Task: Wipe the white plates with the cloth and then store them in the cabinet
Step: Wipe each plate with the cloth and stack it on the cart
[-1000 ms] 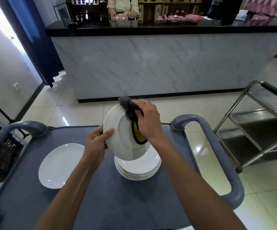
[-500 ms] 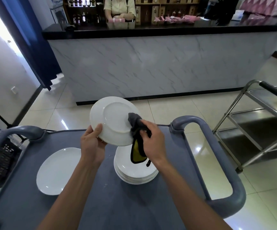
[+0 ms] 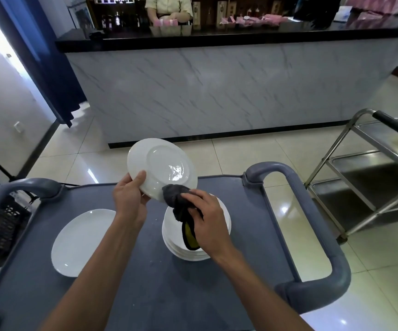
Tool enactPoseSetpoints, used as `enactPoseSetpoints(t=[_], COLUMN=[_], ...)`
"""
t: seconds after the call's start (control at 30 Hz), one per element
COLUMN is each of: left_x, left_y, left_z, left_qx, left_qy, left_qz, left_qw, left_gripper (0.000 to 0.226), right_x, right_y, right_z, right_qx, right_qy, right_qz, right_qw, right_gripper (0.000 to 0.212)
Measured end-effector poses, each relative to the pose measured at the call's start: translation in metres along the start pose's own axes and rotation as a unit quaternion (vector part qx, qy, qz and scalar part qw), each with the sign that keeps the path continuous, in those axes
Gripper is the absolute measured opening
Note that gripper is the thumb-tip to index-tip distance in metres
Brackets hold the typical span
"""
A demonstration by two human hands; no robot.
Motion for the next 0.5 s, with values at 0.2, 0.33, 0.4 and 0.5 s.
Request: enactPoseSetpoints(t=[0.2, 0.33, 0.4, 0.5], left_x=[-0.001, -0.006, -0.008, -0.015], left_y=[-0.007, -0.007, -0.007, -0.005], left_z=[-0.004, -0.015, -0.020, -0.029], left_qx=[0.122, 0.212, 0.308, 0.429], left_qy=[0.019, 0.054, 0.066, 0.090], left_qz=[-0.100, -0.184, -0.252, -0.347], left_qw=[0.987, 0.958, 0.915, 0.829], left_gripper=[0.016, 0.014, 0.026, 0.025], right_x=[0.012, 0.021, 0.024, 0.029], right_y=[-0.013, -0.024, -0.028, -0.032], right_z=[0.030, 0.049, 0.059, 0.075], right_qx=[-0.023, -0.048, -0.060, -0.065], right_qy=[-0.053, -0.072, -0.086, -0.113], right_qz=[-0.012, -0.021, -0.026, -0.030], right_qw=[0.998, 0.996, 0.994, 0.991], right_gripper=[0.038, 0.036, 0.036, 0.036])
Point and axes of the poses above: each hand's wrist, its own x-axis towards the middle knuckle, its own z-axis out of the back of the hand, y = z × x, the point moved 5 cm from there along x, towards the middle knuckle, and after that the axes turned 4 degrees about -y, right-handed, at the moved point
